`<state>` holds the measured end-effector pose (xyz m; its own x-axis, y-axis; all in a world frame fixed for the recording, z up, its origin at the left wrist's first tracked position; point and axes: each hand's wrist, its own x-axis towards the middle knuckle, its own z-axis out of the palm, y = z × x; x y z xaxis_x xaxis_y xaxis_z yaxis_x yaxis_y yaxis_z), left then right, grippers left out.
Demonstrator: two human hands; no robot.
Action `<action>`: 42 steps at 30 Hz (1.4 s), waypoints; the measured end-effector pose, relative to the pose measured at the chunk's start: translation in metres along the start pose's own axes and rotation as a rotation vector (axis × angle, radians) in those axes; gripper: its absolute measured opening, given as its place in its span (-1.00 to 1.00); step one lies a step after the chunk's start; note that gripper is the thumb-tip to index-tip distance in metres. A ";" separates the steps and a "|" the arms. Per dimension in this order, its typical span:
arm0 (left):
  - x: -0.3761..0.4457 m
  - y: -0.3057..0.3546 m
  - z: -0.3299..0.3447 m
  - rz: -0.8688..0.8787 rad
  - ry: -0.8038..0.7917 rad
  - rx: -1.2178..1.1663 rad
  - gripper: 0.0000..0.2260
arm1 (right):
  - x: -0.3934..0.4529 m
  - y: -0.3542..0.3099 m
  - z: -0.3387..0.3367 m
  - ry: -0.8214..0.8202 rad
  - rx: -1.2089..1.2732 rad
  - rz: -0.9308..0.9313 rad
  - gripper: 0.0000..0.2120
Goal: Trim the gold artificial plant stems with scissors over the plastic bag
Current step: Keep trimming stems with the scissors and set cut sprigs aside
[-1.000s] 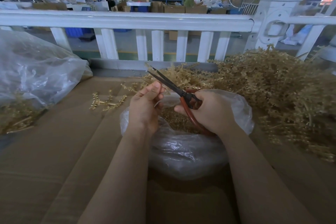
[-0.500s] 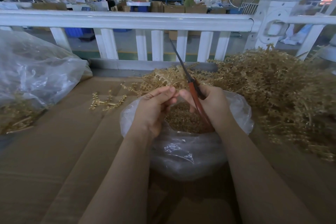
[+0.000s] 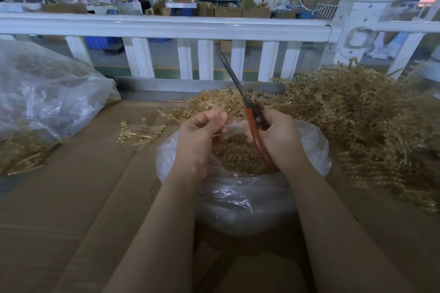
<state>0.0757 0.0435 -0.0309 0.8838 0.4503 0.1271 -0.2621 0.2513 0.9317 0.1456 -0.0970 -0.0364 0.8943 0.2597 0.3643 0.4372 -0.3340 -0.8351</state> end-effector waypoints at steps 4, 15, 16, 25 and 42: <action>0.000 -0.001 -0.001 0.063 0.042 0.019 -0.92 | -0.004 0.001 -0.002 -0.038 -0.176 -0.045 -0.47; 0.002 0.000 -0.004 0.137 0.082 -0.011 -0.66 | -0.007 0.007 -0.004 -0.066 -0.454 -0.266 -0.45; 0.002 0.000 -0.004 0.135 0.076 -0.015 -0.65 | -0.007 0.007 -0.004 -0.047 -0.478 -0.283 -0.46; 0.001 0.002 -0.002 0.104 0.037 -0.065 -0.67 | -0.009 0.001 -0.006 0.026 -0.559 -0.292 -0.53; 0.002 0.000 -0.004 0.150 0.019 -0.008 -0.82 | -0.007 0.004 -0.004 0.017 -0.493 -0.287 -0.31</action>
<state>0.0755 0.0477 -0.0318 0.8272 0.4991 0.2580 -0.3935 0.1869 0.9001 0.1415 -0.1038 -0.0402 0.7325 0.3890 0.5586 0.6521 -0.6365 -0.4119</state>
